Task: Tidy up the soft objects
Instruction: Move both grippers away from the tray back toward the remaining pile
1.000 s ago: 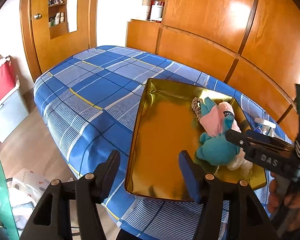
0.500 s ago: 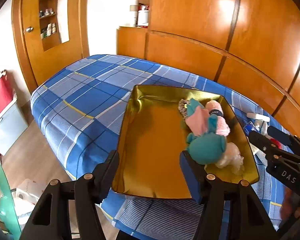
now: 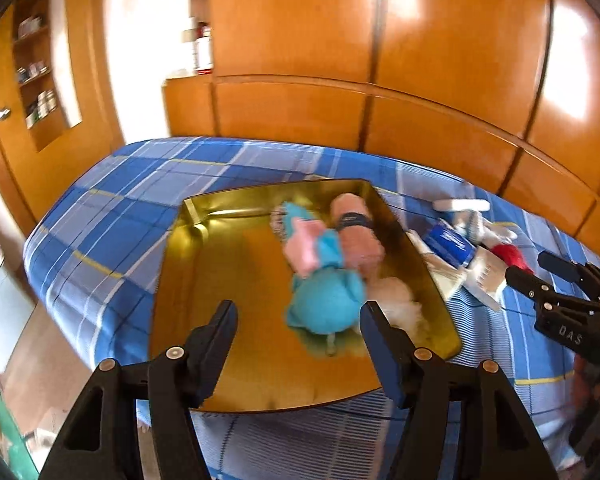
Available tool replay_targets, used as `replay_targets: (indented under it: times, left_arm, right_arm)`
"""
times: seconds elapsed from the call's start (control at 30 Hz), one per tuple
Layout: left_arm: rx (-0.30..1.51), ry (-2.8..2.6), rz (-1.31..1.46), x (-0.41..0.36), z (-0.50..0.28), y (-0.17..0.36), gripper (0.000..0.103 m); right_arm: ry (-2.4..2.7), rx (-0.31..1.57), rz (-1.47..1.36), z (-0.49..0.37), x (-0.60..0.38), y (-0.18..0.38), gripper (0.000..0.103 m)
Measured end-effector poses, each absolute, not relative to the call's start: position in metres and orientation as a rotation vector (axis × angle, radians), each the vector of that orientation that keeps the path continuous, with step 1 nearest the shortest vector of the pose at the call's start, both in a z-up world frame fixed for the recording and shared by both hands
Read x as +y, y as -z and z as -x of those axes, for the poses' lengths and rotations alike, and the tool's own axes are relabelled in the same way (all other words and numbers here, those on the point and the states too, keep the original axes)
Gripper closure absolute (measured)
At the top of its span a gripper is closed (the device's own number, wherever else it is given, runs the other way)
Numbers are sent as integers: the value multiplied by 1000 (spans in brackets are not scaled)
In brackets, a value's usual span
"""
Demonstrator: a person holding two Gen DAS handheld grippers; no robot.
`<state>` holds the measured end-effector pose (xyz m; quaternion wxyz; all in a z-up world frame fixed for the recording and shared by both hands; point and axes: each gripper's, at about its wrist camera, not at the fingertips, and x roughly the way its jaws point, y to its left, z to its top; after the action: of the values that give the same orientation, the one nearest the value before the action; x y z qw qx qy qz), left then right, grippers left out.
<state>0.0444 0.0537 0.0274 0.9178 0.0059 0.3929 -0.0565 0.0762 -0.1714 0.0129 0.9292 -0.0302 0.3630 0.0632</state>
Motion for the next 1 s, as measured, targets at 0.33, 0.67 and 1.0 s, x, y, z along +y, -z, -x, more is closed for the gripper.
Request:
replay_targets:
  times: [0.33, 0.67, 1.0]
  left_arm:
    - [825, 281, -115, -13, -59, -33, 39]
    - [934, 415, -152, -83, -89, -21, 42]
    - [1007, 389, 36, -77, -123, -21, 43]
  right_arm:
    - [86, 799, 13, -57, -281, 5, 32]
    - [154, 810, -162, -51, -337, 19, 32]
    - [57, 802, -214, -53, -334, 14, 32]
